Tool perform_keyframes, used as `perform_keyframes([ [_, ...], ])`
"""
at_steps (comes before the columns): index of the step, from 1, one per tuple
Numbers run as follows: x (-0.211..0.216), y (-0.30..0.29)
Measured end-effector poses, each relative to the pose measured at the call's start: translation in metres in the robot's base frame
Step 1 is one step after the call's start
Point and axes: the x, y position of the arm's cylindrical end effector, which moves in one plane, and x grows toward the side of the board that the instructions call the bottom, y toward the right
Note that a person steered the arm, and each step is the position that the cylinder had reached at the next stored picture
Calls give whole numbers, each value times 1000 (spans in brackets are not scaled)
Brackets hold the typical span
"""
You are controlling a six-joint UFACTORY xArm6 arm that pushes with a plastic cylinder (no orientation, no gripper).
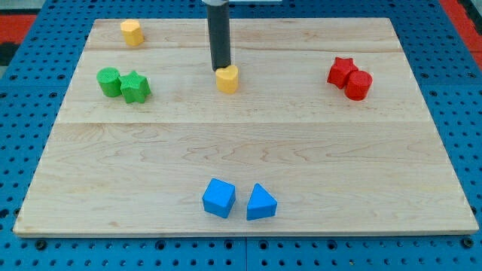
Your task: Separate the green blocks from each other
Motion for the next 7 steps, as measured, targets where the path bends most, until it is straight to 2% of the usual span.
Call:
perform_keyframes([
  [2,51,-11],
  [5,55,-209],
  [7,55,-268],
])
